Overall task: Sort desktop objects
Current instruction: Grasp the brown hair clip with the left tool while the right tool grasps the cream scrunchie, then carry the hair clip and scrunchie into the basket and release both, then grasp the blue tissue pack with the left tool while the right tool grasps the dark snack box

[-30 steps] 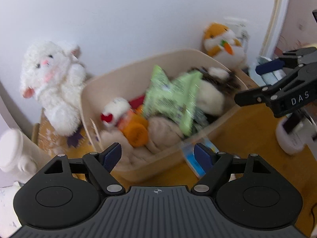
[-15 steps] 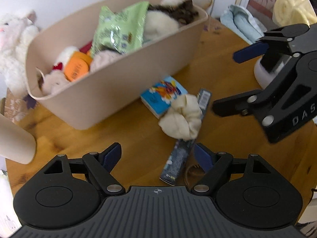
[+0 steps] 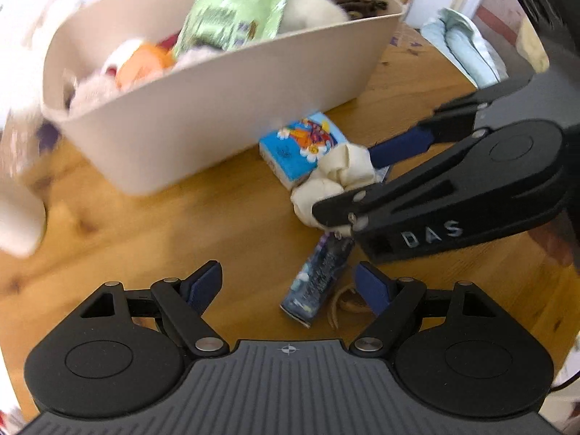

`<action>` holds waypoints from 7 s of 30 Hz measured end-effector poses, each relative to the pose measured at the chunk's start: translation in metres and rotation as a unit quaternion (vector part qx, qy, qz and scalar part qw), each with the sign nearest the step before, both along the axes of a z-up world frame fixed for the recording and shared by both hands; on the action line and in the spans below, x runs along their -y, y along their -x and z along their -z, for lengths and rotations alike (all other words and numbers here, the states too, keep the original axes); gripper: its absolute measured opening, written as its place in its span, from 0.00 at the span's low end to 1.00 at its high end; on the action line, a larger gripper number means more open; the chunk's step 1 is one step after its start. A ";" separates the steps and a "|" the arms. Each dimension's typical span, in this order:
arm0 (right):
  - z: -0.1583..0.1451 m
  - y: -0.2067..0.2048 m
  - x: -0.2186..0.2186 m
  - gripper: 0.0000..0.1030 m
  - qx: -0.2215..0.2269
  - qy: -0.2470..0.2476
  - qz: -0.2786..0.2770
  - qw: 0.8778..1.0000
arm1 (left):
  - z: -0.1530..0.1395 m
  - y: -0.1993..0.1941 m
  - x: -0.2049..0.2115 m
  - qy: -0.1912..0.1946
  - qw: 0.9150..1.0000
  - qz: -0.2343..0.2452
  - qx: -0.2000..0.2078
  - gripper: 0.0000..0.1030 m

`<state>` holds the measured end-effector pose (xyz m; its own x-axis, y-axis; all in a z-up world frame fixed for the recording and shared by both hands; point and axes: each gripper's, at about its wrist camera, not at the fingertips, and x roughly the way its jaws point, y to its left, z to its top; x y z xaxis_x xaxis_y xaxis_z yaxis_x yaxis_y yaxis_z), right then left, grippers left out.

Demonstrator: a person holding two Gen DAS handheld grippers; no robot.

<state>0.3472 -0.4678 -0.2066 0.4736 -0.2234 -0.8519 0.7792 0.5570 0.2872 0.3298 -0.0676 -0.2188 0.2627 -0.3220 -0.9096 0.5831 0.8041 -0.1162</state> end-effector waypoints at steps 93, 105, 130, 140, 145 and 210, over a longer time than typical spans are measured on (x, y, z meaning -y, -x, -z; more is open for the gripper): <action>-0.139 0.048 0.072 0.11 0.108 0.154 0.111 0.976 | -0.133 -0.099 -0.013 0.034 0.954 -0.274 0.117 0.38; -0.095 0.011 0.122 0.11 0.089 0.101 0.127 0.983 | -0.093 -0.152 0.008 0.014 0.958 -0.269 0.095 0.39; -0.084 -0.003 0.080 0.97 0.034 0.165 0.094 0.981 | -0.089 -0.135 -0.010 0.022 0.958 -0.259 0.120 0.79; -0.081 0.021 0.029 1.00 0.038 0.170 0.158 0.972 | -0.098 -0.098 -0.033 0.029 0.957 -0.258 0.132 0.79; -0.044 0.027 -0.004 1.00 0.025 0.116 0.204 0.972 | -0.094 -0.069 -0.045 0.031 0.957 -0.257 0.130 0.79; 0.042 0.120 -0.057 0.83 -0.023 0.012 0.214 0.976 | 0.024 0.000 0.107 -0.068 0.963 0.241 0.099 0.87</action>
